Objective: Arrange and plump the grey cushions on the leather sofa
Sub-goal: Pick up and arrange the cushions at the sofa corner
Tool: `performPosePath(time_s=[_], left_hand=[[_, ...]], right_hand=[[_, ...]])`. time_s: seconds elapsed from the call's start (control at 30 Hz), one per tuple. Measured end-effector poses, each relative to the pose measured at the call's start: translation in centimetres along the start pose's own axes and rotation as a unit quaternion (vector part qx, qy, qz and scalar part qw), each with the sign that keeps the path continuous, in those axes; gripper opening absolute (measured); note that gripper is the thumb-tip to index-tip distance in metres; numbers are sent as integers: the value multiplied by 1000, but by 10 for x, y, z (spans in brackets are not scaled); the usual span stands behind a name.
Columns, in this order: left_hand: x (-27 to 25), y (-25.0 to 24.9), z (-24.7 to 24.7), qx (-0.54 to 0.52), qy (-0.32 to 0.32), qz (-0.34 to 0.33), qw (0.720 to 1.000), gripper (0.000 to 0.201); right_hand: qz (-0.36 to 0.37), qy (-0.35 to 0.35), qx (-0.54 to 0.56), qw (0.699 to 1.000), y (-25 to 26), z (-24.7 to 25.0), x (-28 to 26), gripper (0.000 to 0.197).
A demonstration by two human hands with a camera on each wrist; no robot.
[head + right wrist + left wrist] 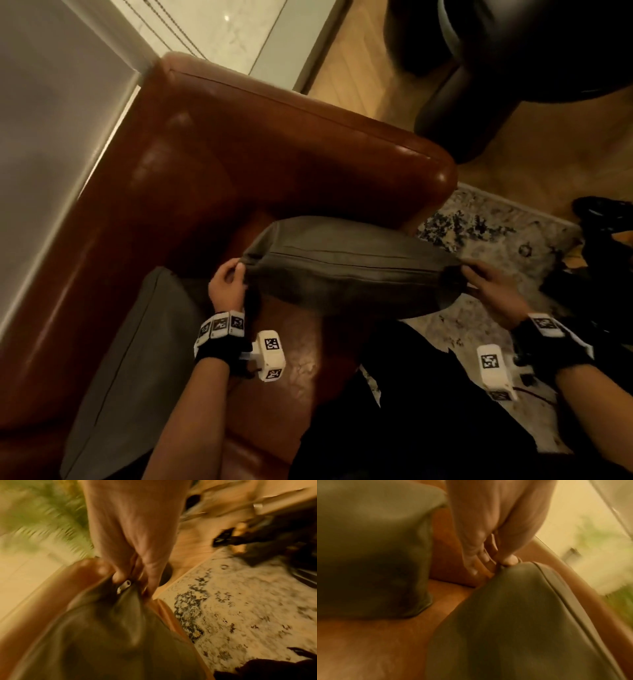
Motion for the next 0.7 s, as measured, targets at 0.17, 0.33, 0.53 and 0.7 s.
performPosePath(time_s=[0.17,0.33,0.53,0.7], left_hand=[[-14,-4,-2,-193,12,151,970,11],[6,-20,-9,26,62,84,994,40],[22,-8,-6,9,119,155,981,28],[4,16,0,-82,97,257,958,51]], right_hand=[[-38,-13,11,999,-2,2,4,27],[-90,-11,47,995,-4,-10,3,35],[-72,-23,77,994,3,-8,-4,35],[-85,10,74,994,25,-17,-10,42]])
Point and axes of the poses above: each hand's wrist, its own x-axis towards the middle knuckle, its own z-axis out of the back of the hand, y = z × x, the point moved 3 cm from there along x, towards the middle knuckle, and after that the axes turned 5 degrees about -z, right-handed, at the moved point
